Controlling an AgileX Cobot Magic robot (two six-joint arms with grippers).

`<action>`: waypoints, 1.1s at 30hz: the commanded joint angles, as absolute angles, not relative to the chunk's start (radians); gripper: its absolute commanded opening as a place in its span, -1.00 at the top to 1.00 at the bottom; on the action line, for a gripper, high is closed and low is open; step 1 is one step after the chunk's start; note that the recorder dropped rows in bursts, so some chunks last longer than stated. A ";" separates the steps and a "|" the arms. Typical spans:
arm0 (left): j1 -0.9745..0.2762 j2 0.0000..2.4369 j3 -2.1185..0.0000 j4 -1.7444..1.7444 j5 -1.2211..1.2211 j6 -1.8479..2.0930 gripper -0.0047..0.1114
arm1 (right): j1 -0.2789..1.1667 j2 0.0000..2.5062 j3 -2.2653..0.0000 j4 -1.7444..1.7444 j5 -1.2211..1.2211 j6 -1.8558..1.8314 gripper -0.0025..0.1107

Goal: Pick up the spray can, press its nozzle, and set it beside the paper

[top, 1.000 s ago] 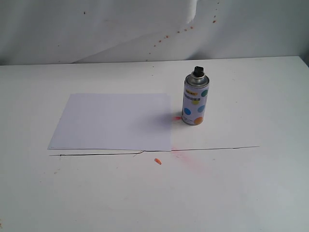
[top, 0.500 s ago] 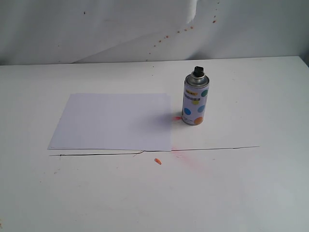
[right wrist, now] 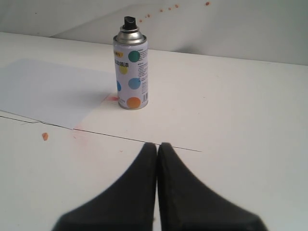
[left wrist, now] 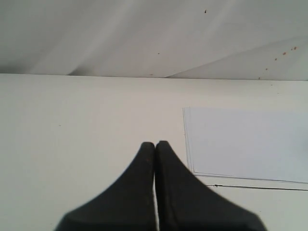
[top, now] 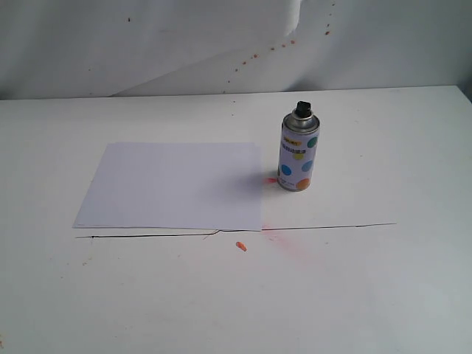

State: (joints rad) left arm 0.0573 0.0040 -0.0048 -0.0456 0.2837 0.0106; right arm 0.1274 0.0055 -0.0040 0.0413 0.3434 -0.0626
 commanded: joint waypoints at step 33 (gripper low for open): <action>0.059 0.000 0.000 -0.038 0.266 0.008 0.92 | 0.126 0.000 0.000 0.037 0.342 -0.068 0.96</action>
